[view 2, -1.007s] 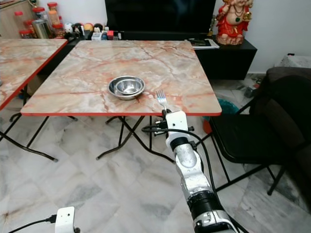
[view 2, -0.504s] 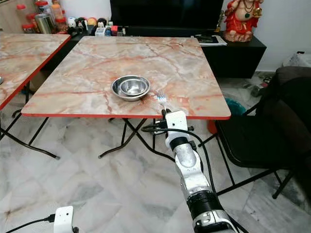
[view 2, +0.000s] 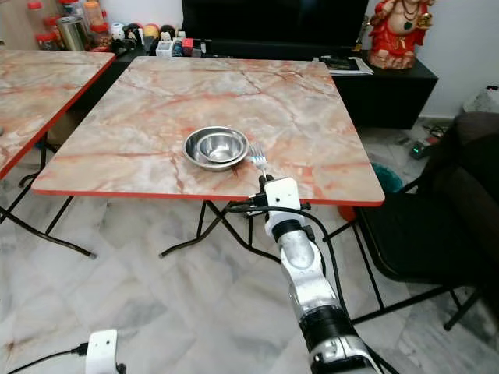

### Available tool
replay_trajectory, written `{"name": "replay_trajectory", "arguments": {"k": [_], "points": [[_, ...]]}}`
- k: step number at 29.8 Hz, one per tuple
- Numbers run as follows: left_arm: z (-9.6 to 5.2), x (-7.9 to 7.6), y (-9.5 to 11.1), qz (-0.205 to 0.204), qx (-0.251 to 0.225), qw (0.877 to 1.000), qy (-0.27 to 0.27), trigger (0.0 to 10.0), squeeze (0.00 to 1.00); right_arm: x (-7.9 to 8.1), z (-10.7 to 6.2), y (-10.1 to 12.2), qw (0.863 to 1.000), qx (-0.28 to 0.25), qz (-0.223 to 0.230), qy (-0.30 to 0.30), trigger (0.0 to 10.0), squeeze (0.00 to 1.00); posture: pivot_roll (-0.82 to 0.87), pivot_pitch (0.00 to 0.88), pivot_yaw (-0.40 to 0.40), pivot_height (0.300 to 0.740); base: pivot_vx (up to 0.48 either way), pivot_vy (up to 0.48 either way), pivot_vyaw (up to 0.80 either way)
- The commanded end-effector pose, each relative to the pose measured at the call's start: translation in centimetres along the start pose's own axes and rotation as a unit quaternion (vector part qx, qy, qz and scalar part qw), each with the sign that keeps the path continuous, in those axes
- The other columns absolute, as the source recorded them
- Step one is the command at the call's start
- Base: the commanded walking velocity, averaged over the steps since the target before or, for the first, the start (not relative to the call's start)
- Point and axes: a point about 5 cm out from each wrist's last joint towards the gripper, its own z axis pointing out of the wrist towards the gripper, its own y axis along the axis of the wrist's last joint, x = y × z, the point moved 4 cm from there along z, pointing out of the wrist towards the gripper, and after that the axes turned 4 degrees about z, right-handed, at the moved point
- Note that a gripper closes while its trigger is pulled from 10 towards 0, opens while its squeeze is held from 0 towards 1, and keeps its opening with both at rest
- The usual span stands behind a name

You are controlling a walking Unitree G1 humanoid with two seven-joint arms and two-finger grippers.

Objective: Setting the table

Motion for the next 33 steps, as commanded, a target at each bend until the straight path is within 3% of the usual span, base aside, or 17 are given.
{"name": "replay_trajectory", "arguments": {"k": [1, 18, 33], "points": [[-0.01, -0.64, 0.08, -0.005, 0.003, 1.000, -0.005, 10.0, 0.00, -1.21, -0.13, 0.08, 1.000, -0.001, -0.004, -0.015, 10.0, 0.00, -0.03, 0.000, -0.009, 0.719, 0.390, 0.000, 0.00], [-0.01, -0.67, 0.09, -0.006, 0.003, 1.000, -0.005, 10.0, 0.00, -1.02, -0.17, 0.28, 1.000, -0.008, -0.022, -0.008, 10.0, 0.00, -0.03, 0.000, -0.009, 0.719, 0.391, 0.000, 0.07], [-0.01, -0.59, 0.04, -0.005, 0.003, 1.000, -0.004, 10.0, 0.00, -1.19, -0.18, -0.38, 1.000, 0.012, -0.002, -0.027, 10.0, 0.00, -0.03, 0.000, -0.008, 0.719, 0.390, 0.000, 0.09]]}}
